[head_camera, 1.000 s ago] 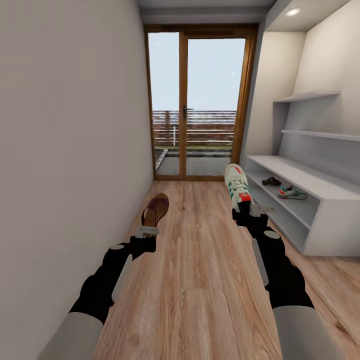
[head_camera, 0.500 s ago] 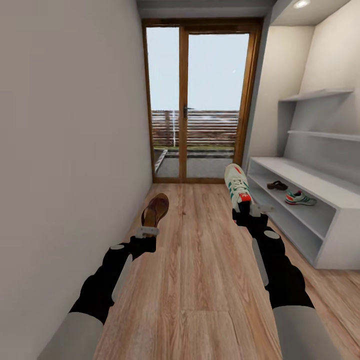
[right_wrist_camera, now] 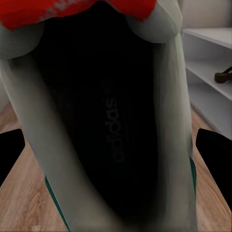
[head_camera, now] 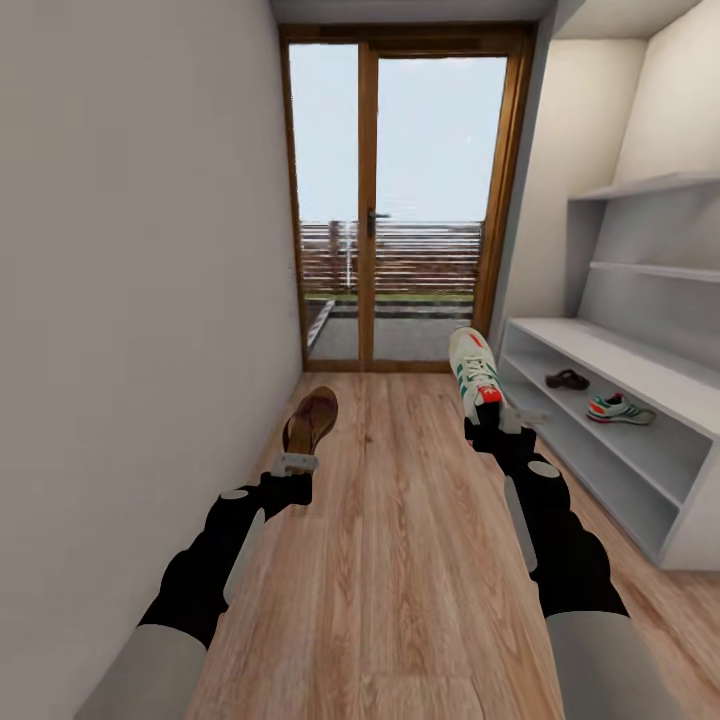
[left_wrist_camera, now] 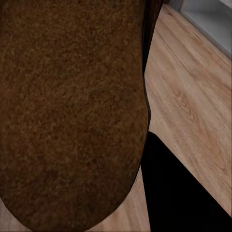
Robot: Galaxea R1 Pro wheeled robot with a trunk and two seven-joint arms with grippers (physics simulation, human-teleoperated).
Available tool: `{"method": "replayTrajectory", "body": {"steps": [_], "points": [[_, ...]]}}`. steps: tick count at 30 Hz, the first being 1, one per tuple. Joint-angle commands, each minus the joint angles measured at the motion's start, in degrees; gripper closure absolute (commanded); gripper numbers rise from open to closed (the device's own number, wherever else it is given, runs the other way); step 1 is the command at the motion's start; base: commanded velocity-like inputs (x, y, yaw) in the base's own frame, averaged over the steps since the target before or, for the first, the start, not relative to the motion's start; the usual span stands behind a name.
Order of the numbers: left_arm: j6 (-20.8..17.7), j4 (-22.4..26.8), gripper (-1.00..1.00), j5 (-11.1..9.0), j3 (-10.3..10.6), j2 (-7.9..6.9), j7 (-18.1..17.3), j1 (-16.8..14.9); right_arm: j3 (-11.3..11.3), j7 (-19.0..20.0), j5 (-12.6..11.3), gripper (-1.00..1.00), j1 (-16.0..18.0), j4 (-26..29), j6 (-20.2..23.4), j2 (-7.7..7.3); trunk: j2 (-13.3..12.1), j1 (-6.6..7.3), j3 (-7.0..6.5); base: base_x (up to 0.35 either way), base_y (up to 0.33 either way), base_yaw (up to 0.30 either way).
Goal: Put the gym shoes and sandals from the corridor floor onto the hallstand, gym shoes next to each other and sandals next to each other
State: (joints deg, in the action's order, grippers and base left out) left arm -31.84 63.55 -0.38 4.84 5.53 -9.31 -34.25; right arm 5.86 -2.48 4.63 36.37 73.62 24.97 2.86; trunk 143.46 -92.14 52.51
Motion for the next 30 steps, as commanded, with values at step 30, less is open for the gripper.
{"method": "replayTrajectory", "body": {"steps": [30], "points": [[-0.33, 0.08, 1.0, 0.12, 0.0, 0.01, -0.27, -0.04, 0.03, 0.02, 0.47, 1.0, 0.02, 0.08, 0.34, 0.04, 0.03, -0.02, 0.06, 0.347, 0.0, -0.014]]}}
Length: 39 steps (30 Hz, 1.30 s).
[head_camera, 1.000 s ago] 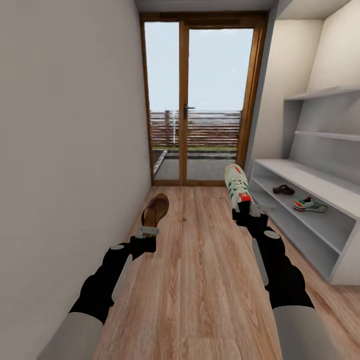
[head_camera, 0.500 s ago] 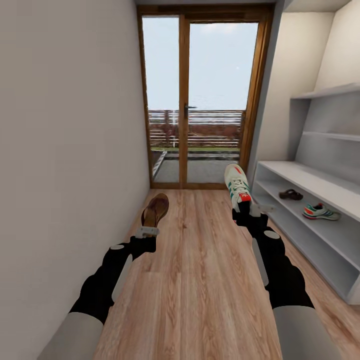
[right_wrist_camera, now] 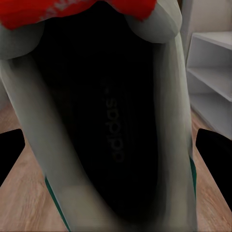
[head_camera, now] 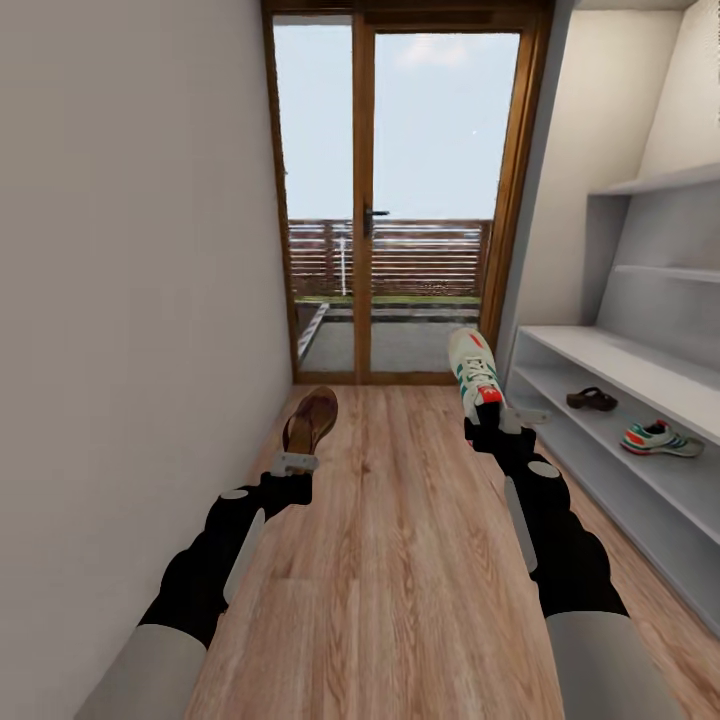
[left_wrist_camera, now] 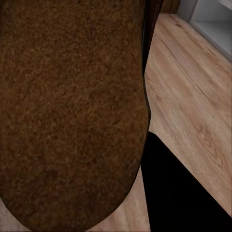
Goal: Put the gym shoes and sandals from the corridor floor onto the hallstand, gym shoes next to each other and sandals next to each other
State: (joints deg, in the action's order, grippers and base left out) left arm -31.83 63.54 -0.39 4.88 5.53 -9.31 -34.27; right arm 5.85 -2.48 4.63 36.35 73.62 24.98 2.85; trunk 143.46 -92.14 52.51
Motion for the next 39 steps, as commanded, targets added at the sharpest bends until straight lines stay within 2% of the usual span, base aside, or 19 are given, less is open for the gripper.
{"method": "replayTrajectory", "body": {"steps": [1, 14, 31, 39], "points": [[-0.34, 0.09, 1.0, 0.12, -0.05, 0.01, -0.27, -0.04, 0.05, 0.02, 0.47, 1.0, 0.04, 0.07, 0.34, 0.05, 0.03, -0.02, 0.06, 0.347, 0.0, -0.099], [-0.34, 0.09, 1.0, 0.12, -0.05, 0.01, -0.27, -0.01, 0.04, 0.02, 0.47, 1.0, 0.03, 0.04, 0.34, 0.05, 0.03, -0.02, 0.06, 0.347, 0.0, -0.02], [-0.34, 0.09, 1.0, 0.12, -0.06, 0.01, -0.27, -0.03, 0.04, 0.02, 0.47, 1.0, 0.03, 0.03, 0.34, 0.05, 0.03, -0.02, 0.06, 0.347, 0.0, -0.265], [-0.34, 0.09, 1.0, 0.12, -0.05, 0.01, -0.27, -0.02, 0.12, 0.02, 0.47, 1.0, 0.03, -0.05, 0.34, 0.05, 0.03, -0.02, 0.06, 0.347, 0.0, -0.05]]}}
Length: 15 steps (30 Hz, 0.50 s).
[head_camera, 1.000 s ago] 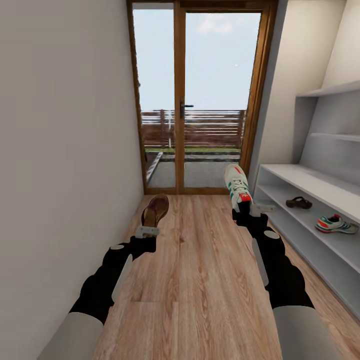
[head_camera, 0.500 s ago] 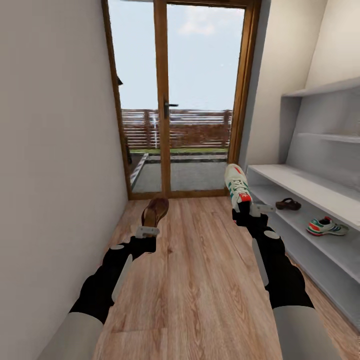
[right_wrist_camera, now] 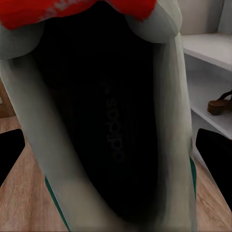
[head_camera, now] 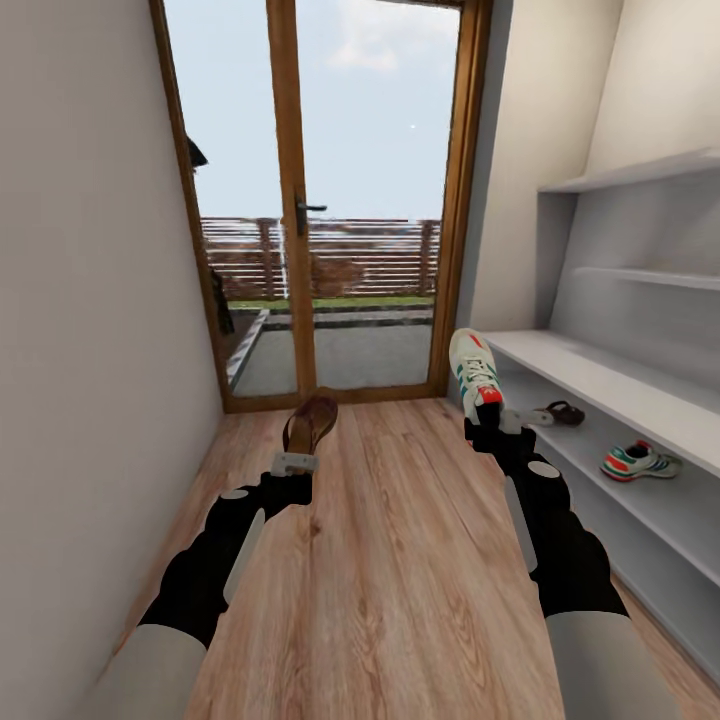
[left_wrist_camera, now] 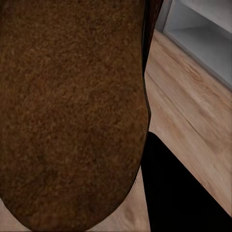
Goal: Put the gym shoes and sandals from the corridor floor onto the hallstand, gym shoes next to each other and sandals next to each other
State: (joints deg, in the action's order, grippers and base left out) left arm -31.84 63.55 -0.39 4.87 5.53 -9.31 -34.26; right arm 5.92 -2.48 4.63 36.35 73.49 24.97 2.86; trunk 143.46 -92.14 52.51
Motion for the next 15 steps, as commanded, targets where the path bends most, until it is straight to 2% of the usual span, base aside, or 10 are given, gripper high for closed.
{"method": "replayTrajectory", "body": {"steps": [1, 15], "points": [[-0.33, 0.08, 1.0, 0.13, -0.04, 0.01, -0.27, -0.03, 0.05, 0.02, 0.47, 1.0, 0.07, 0.08, 0.34, 0.04, 0.03, -0.02, 0.06, 0.347, 0.0, -0.006], [-0.33, 0.08, 1.0, 0.13, -0.04, 0.01, -0.27, -0.03, 0.11, 0.22, 0.25, 1.0, 0.05, 0.24, 0.32, -0.06, 0.03, -0.02, 0.06, 0.347, 0.0, -0.001]]}}
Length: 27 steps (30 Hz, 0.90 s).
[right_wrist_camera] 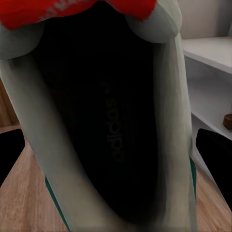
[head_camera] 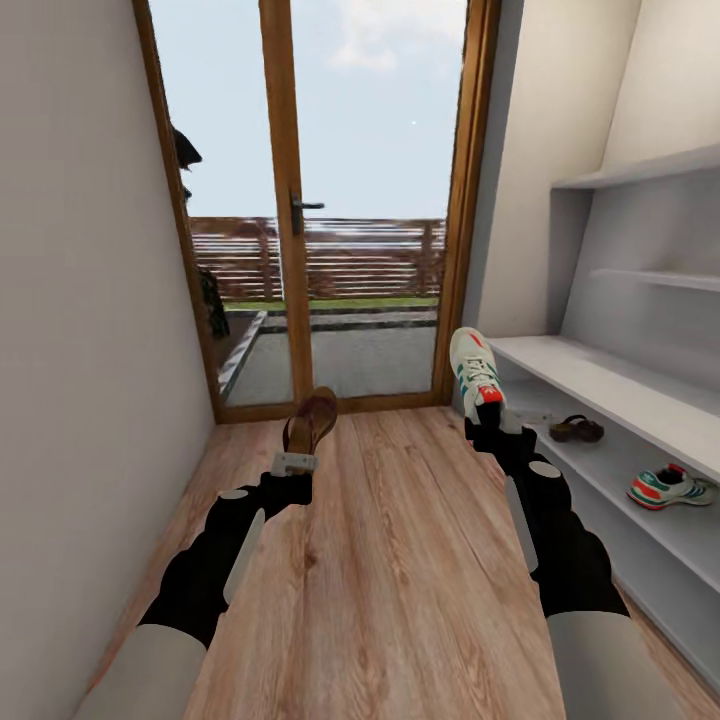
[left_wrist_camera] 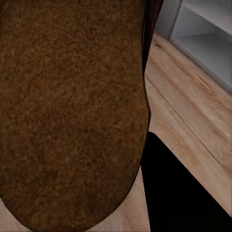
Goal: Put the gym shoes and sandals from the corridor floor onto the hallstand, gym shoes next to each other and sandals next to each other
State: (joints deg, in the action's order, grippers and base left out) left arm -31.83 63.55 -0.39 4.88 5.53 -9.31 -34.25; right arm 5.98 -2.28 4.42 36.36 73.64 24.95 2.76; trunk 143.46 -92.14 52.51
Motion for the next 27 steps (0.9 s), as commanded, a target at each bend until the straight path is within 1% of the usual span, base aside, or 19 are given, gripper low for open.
{"method": "replayTrajectory", "body": {"steps": [1, 5, 8, 15, 23, 27], "points": [[-0.33, 0.08, 1.0, 0.13, -0.04, 0.01, -0.27, -0.03, 0.04, 0.01, 0.5, 1.0, 0.03, 0.1, 0.35, 0.05, 0.03, -0.02, 0.06, 0.347, 0.0, 0.0], [-0.33, 0.08, 1.0, 0.13, -0.04, 0.01, -0.27, -0.05, 0.02, 0.0, 0.4, 1.0, 0.04, 0.11, 0.36, 0.06, 0.03, -0.02, 0.06, 0.347, 0.0, -0.07], [-0.33, 0.08, 1.0, 0.13, -0.04, 0.01, -0.27, -0.07, 0.0, 0.0, 0.41, 1.0, 0.04, 0.1, 0.38, 0.06, 0.03, -0.02, 0.06, 0.347, 0.0, -0.214], [-0.31, 0.08, 1.0, 0.13, -0.06, 0.01, -0.27, -0.04, 0.02, 0.0, 0.41, 1.0, 0.03, 0.12, 0.36, 0.06, 0.03, -0.02, 0.05, 0.347, 0.02, -0.287], [-0.33, 0.08, 1.0, 0.13, -0.1, 0.01, -0.27, -0.07, 0.01, 0.04, 0.43, 1.0, 0.03, 0.08, 0.36, 0.06, 0.03, -0.02, 0.05, 0.331, 0.117, -0.298], [-0.28, 0.08, 1.0, 0.13, -0.09, 0.01, -0.27, -0.06, 0.0, 0.04, 0.44, 1.0, 0.07, 0.02, 0.36, 0.06, 0.03, -0.02, 0.05, 0.217, 0.082, -0.298]]}}
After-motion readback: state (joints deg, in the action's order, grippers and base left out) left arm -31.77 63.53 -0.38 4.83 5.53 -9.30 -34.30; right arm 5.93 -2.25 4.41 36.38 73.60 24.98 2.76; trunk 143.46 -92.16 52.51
